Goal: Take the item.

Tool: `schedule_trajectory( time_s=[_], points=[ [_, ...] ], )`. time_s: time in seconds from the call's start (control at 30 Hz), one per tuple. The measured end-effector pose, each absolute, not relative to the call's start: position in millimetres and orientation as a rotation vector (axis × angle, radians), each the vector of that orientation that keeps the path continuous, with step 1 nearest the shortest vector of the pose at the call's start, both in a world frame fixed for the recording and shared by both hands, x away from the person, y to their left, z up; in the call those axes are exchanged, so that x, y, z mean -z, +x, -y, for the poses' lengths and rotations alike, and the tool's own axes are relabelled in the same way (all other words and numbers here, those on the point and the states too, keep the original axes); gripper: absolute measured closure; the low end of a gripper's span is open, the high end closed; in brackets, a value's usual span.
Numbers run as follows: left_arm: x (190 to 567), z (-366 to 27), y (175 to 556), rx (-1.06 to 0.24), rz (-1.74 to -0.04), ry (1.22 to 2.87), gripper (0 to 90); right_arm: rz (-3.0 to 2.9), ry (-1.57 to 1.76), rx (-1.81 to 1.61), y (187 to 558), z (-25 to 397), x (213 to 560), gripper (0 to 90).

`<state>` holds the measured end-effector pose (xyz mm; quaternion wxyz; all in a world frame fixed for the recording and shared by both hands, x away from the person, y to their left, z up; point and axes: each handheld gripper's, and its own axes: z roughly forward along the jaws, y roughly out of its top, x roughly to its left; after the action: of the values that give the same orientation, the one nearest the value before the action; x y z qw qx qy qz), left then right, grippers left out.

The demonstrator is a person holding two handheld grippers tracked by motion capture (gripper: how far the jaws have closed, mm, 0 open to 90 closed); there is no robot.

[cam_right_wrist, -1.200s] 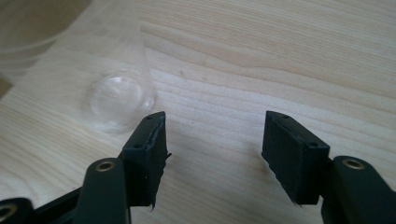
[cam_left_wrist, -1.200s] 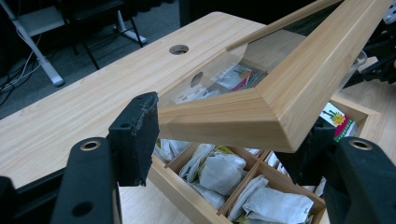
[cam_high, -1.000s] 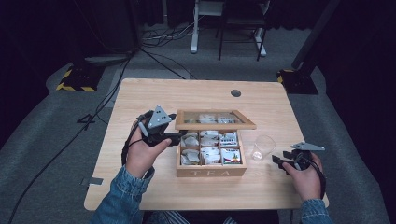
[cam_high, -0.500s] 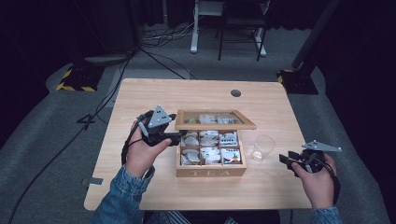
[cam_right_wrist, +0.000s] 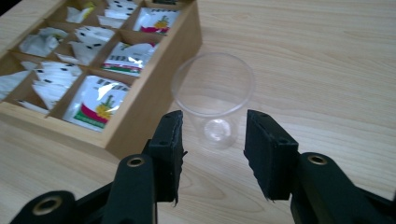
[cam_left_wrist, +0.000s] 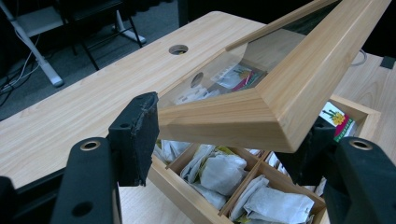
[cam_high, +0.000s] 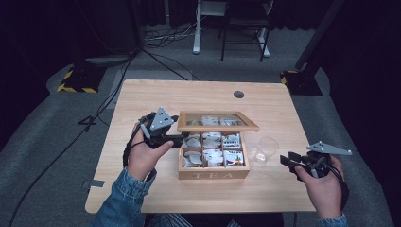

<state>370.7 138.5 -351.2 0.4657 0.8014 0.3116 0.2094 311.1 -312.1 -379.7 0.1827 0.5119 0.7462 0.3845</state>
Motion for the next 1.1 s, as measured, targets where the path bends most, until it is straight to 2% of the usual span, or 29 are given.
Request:
schedule_trajectory(
  time_s=[0.43,0.53,1.1],
  points=[
    [350.1,-142.4,370.2,-0.521,-0.771,1.964,36.3,-2.168,1.272,-1.171,291.4,261.1,357.0,58.8],
    [350.2,-142.6,370.6,-0.521,-0.768,1.961,36.3,-2.217,1.223,-1.186,295.7,239.4,356.2,57.8],
    [350.4,-144.2,372.6,-0.513,-0.759,1.949,35.8,-2.333,1.131,-1.200,318.0,183.0,363.3,56.0]
  ],
)
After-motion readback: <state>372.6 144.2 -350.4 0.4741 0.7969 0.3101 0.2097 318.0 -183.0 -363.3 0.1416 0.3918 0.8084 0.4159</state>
